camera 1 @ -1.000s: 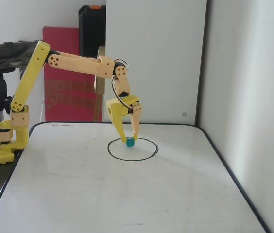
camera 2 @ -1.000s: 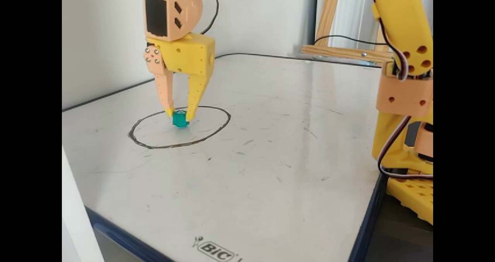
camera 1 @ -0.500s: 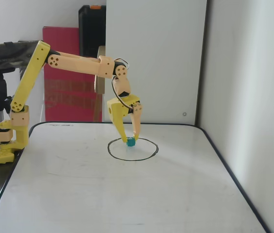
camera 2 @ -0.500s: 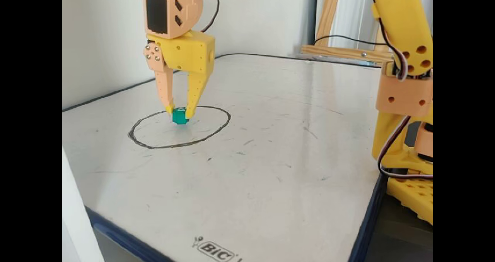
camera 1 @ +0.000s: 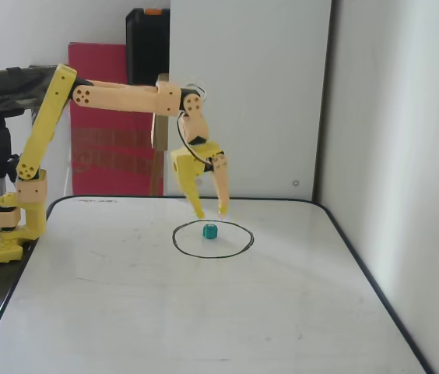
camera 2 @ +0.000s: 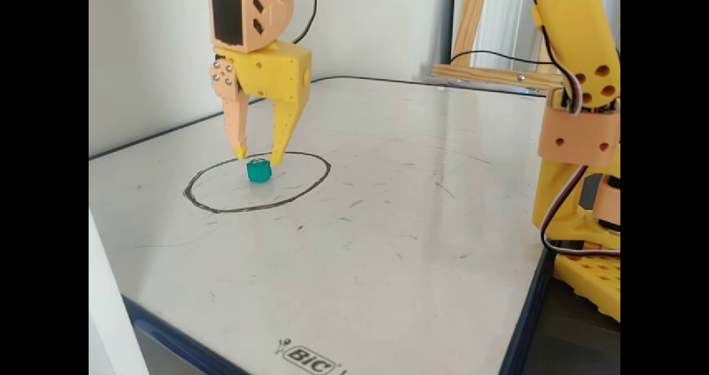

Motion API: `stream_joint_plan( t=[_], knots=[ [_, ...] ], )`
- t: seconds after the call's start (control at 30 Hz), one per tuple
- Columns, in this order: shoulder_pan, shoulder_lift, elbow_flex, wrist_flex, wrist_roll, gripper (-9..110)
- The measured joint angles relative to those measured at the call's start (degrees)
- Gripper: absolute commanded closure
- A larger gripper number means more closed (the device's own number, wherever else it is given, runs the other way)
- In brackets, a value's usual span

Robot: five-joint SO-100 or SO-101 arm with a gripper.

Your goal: Grasp a green cube and put it in the black circle

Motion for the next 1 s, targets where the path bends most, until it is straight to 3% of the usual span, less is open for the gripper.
stream_joint_plan(
  t=[0.07,0.27,0.47,0.67,1.0],
  knots=[
    [-0.18,6.15,-1.67,2.2,2.11,101],
    [4.66,28.48,1.49,2.46,8.09,101],
    [7.65,56.78,26.19,-2.55,11.43,101],
    [1.93,84.99,48.87,-3.16,13.1,101],
    [-0.18,110.04,79.45,-6.59,12.92,101]
  ],
)
